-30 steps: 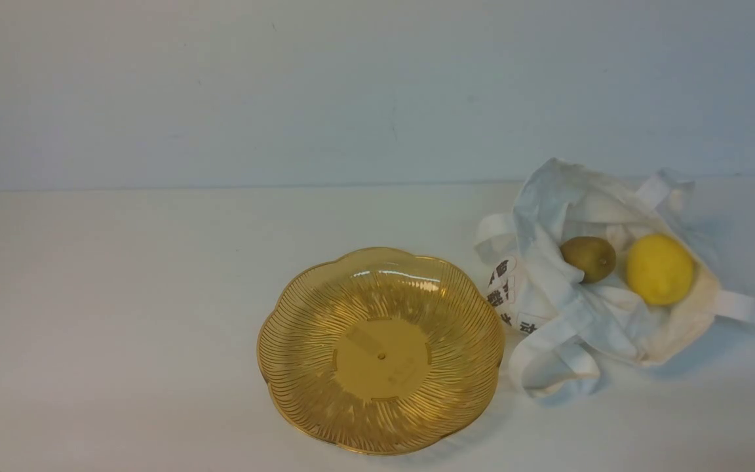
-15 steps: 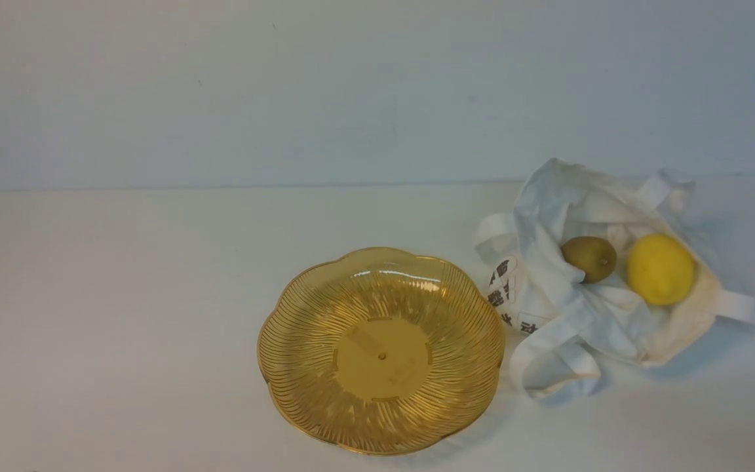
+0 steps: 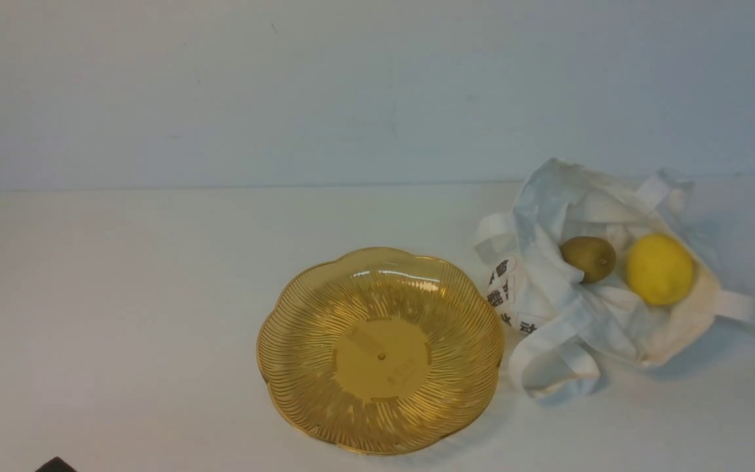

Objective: Take the fruit out of the cloth bag on the white table and place them on a plate.
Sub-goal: 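Reach for the kiwi in the white bag with the right gripper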

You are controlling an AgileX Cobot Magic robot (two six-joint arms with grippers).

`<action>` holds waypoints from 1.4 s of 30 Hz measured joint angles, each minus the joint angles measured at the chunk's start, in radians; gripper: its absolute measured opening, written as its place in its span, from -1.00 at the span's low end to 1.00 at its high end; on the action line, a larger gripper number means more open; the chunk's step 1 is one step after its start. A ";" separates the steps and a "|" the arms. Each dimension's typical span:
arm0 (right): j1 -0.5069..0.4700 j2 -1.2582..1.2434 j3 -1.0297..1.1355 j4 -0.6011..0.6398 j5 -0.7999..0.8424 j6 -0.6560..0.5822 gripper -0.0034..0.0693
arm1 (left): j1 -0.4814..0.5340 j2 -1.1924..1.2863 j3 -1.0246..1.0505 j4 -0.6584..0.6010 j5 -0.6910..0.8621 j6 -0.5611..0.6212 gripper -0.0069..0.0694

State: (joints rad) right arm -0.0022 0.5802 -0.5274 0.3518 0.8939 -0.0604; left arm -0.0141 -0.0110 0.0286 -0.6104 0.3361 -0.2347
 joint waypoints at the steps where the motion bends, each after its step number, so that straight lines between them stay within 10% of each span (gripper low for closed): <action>1: 0.000 0.047 -0.008 -0.009 0.030 0.000 -0.93 | 0.000 0.000 0.000 -0.002 -0.001 0.000 -0.84; 10: 0.000 0.428 -0.136 0.007 0.060 -0.036 -0.79 | 0.000 0.000 0.000 -0.005 -0.001 0.000 -0.84; 26: 0.214 1.060 -0.702 -0.183 -0.043 0.044 0.36 | 0.000 0.000 0.000 0.010 0.024 0.085 -0.84; 42: 0.216 1.378 -0.862 -0.258 -0.107 0.174 0.40 | 0.000 0.000 0.000 0.009 0.041 0.089 -0.84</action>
State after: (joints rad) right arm 0.2136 1.9584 -1.3893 0.0937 0.7873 0.1135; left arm -0.0141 -0.0110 0.0286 -0.6014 0.3768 -0.1459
